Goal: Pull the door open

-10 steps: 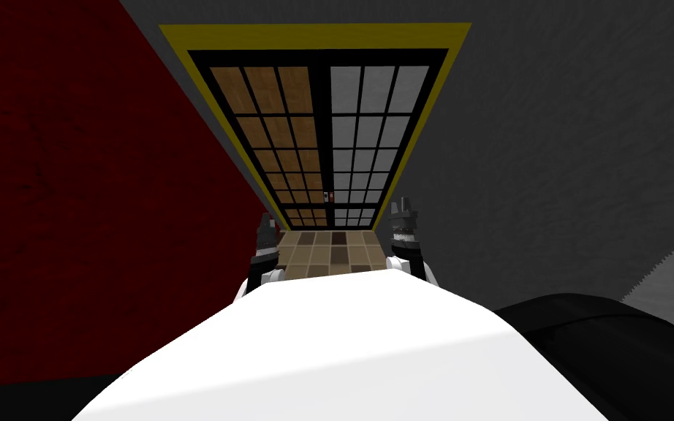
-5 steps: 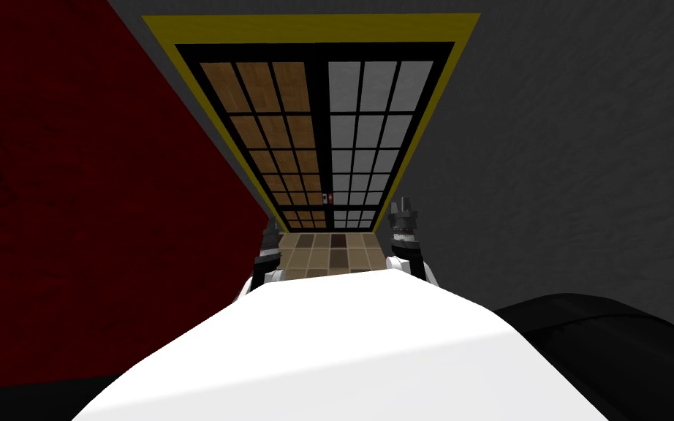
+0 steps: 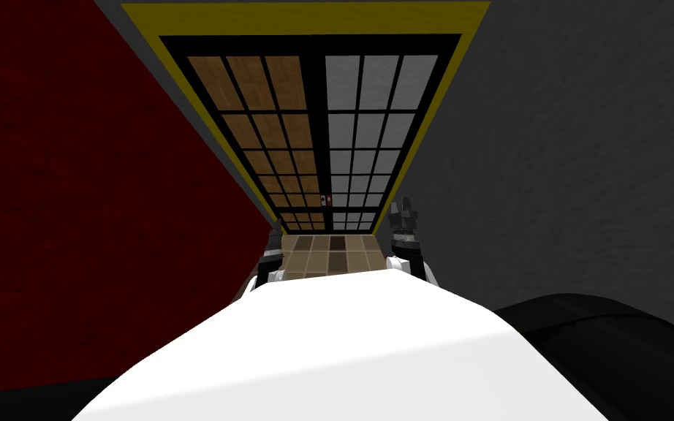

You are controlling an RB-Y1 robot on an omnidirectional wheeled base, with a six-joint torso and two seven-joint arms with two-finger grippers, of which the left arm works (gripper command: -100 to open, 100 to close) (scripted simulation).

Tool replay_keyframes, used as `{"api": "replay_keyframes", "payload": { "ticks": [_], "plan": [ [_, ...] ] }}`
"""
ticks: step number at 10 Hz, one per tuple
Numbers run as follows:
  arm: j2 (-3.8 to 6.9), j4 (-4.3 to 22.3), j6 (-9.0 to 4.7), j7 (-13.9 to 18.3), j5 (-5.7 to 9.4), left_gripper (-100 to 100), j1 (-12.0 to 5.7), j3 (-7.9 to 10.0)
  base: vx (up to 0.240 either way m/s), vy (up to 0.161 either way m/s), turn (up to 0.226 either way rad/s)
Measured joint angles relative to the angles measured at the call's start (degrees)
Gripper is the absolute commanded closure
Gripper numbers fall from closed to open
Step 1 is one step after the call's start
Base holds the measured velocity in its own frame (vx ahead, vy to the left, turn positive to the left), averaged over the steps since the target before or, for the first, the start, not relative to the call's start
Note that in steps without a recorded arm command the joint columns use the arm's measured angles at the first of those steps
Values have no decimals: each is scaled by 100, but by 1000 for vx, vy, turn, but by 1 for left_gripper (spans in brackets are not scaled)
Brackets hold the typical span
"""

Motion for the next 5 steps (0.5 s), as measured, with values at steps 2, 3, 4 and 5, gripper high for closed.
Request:
{"api": "replay_keyframes", "payload": {
  "ticks": [2,3,4,5],
  "plan": [
    [32,289,-62,-221,-61,-100,-107,27,98,-23,0],
    [29,429,-93,-344,-100,-100,-158,29,101,-26,0],
    [48,574,-127,-456,-130,-100,-208,43,97,-41,-1],
    [47,696,-169,-575,-169,-100,-227,41,99,-37,3]
  ]
}}
